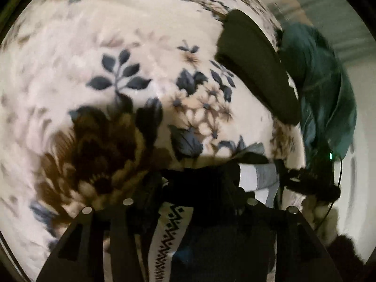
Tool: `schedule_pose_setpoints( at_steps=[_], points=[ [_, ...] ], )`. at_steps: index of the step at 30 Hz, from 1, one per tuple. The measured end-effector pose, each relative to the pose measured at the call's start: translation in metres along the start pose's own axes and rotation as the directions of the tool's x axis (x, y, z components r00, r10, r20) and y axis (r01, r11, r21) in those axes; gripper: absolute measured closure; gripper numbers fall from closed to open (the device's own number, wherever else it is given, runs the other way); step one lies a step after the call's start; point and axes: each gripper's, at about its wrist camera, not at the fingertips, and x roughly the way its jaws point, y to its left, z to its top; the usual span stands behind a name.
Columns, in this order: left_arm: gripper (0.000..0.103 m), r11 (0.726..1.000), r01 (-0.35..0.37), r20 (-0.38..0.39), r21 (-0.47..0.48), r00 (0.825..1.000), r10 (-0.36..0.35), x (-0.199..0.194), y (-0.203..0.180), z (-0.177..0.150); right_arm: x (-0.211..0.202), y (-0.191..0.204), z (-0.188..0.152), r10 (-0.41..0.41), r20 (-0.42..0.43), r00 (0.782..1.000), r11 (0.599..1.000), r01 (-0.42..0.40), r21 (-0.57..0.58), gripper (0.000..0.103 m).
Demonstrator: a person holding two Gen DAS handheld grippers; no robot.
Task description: Fold small clothes
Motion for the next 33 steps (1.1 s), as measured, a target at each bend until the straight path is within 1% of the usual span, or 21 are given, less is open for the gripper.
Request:
schedule_pose_setpoints(
  at_steps=[1,2,3,6,9,13,14,15,17,18,20,21,22,23,24,26,28,30,31,32,33],
  points=[
    [0.082,1.0,-0.003,0.017,-0.006,1.0,0.004,-0.001,0.0,0.0,-0.008,0.004,-0.002,0.01,0.038,0.999,1.0,-0.009,-0.018,0.083],
    [0.091,1.0,-0.009,0.032,-0.005,0.999,0.009,-0.003,-0.001,-0.001,-0.013,0.007,-0.004,0.012,0.063,0.998,1.0,-0.01,-0.028,0.084],
    [0.092,1.0,-0.022,0.052,0.0,0.998,0.021,-0.006,-0.004,-0.002,-0.02,0.011,-0.005,0.013,0.091,0.996,0.999,-0.009,-0.04,0.087],
    [0.094,0.998,-0.056,0.108,0.012,0.993,0.054,-0.017,-0.011,-0.003,-0.042,0.023,-0.004,0.017,0.165,0.986,0.999,-0.009,-0.05,0.088],
    [0.094,0.997,-0.076,0.113,-0.012,0.991,0.077,-0.013,-0.004,0.004,-0.052,0.04,0.006,0.014,0.208,0.978,0.997,0.002,-0.077,0.089],
    [0.096,0.993,-0.095,0.085,-0.064,0.991,0.1,0.005,0.014,0.021,-0.033,0.055,0.028,-0.038,0.189,0.981,0.992,0.06,-0.11,0.089],
    [0.096,0.991,-0.114,0.077,-0.075,0.99,0.12,0.01,0.02,0.025,-0.022,0.055,0.035,-0.077,0.173,0.982,0.989,0.097,-0.115,0.089],
    [0.098,0.99,-0.112,0.064,-0.09,0.991,0.118,0.015,0.026,0.028,-0.012,0.054,0.039,-0.103,0.15,0.983,0.986,0.121,-0.117,0.089],
    [0.098,0.991,-0.074,0.008,-0.111,0.997,0.075,0.022,0.033,0.03,0.01,0.049,0.043,-0.126,0.054,0.991,0.982,0.132,-0.135,0.089],
    [0.096,0.992,-0.048,-0.006,-0.119,0.999,0.048,0.02,0.036,0.029,0.013,0.047,0.043,-0.125,0.032,0.992,0.982,0.128,-0.137,0.087],
    [0.087,0.992,-0.021,-0.02,-0.122,1.0,0.019,0.01,0.038,0.024,0.004,0.043,0.04,-0.097,0.022,0.995,0.987,0.099,-0.124,0.074],
    [0.065,0.991,-0.013,-0.026,-0.13,1.0,0.01,0.003,0.039,0.019,-0.006,0.038,0.036,-0.074,0.017,0.997,0.991,0.076,-0.107,0.058],
    [0.036,0.991,0.0,-0.025,-0.136,1.0,-0.003,-0.002,0.041,0.014,-0.018,0.03,0.03,-0.042,0.026,0.999,0.995,0.044,-0.084,0.044],
    [0.028,0.988,0.037,-0.013,-0.148,0.999,-0.039,-0.011,0.044,0.003,-0.027,0.022,0.022,-0.012,0.031,0.999,0.997,0.015,-0.07,0.039],
    [0.027,0.983,0.064,-0.006,-0.17,0.998,-0.066,-0.017,0.048,-0.007,-0.034,0.013,0.014,0.005,0.022,1.0,0.998,-0.004,-0.055,0.032],
    [0.027,0.967,0.123,-0.021,-0.222,0.991,-0.131,-0.022,0.057,-0.031,-0.041,-0.007,-0.003,0.038,-0.014,0.999,0.999,-0.038,-0.013,0.031],
    [0.027,0.948,0.182,-0.051,-0.259,0.978,-0.202,-0.015,0.063,-0.054,-0.035,-0.027,-0.024,0.112,-0.08,0.99,0.993,-0.109,0.038,0.028],
    [0.027,0.939,0.201,-0.08,-0.278,0.97,-0.231,-0.001,0.067,-0.072,-0.014,-0.041,-0.039,0.162,-0.159,0.974,0.986,-0.155,0.057,0.028],
    [0.027,0.934,0.221,-0.083,-0.282,0.964,-0.253,0.006,0.066,-0.076,0.001,-0.046,-0.044,0.203,-0.203,0.958,0.979,-0.193,0.064,0.028],
    [0.025,0.929,0.241,-0.079,-0.281,0.959,-0.273,0.012,0.064,-0.079,0.013,-0.048,-0.048,0.234,-0.228,0.945,0.972,-0.224,0.07,0.028],
    [0.02,0.927,0.252,-0.068,-0.277,0.957,-0.281,0.016,0.062,-0.078,0.021,-0.049,-0.049,0.263,-0.242,0.934,0.965,-0.254,0.068,0.025]
  ],
)
